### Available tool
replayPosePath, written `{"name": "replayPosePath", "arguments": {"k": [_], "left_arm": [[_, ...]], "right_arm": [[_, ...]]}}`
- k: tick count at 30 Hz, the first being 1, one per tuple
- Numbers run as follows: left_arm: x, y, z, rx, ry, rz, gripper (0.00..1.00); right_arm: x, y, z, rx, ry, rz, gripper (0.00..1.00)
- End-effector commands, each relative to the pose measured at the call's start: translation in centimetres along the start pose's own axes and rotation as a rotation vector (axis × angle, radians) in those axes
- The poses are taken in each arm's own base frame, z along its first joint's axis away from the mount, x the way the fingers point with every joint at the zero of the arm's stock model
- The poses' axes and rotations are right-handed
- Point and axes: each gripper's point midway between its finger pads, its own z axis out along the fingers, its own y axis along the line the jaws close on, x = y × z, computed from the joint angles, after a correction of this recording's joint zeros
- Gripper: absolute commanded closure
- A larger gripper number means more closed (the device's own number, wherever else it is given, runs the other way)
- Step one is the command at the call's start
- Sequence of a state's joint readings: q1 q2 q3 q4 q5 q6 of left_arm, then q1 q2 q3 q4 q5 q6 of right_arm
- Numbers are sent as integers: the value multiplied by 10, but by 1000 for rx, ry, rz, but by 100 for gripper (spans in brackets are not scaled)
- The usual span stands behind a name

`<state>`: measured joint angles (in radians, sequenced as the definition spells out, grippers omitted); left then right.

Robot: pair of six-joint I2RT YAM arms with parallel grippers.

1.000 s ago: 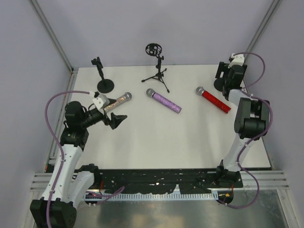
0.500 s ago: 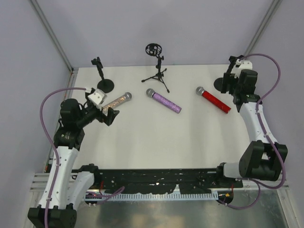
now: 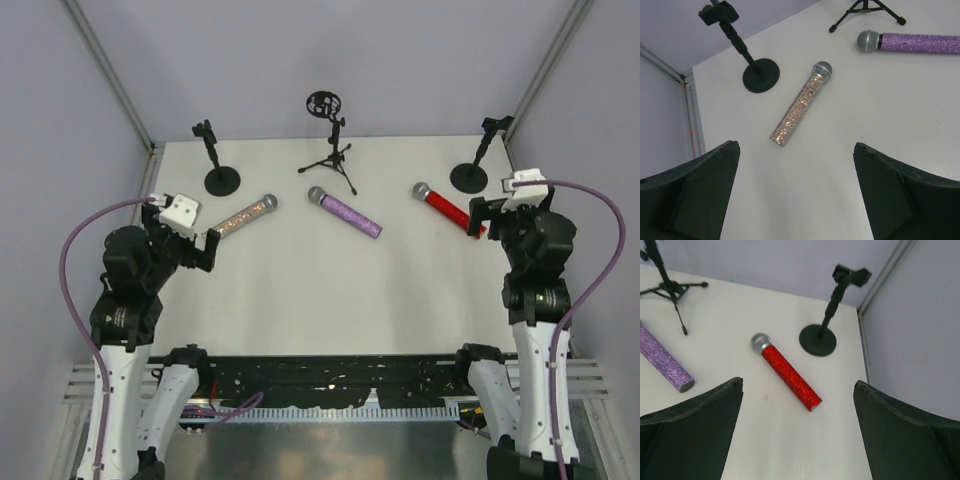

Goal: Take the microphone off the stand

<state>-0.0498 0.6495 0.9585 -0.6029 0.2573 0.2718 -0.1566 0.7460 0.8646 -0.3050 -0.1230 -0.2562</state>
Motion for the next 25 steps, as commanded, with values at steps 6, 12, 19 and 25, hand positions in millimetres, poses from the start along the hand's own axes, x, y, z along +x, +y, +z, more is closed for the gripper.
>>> {"name": "replayPosePath", "arguments": {"k": [6, 12, 19, 25], "left_arm": [[-30, 32, -73, -253, -76, 37, 0], [-29, 25, -91, -259, -113, 26, 1], [-29, 17, -84, -219, -139, 2, 1], [-26, 14, -79, -203, -139, -2, 0]], "right_arm": [[-103, 39, -98, -204, -368, -31, 5], [-107, 48, -132, -236, -369, -28, 5], [-94, 51, -131, -235, -351, -6, 5], [-100, 49, -131, -229, -368, 10, 5]]}}
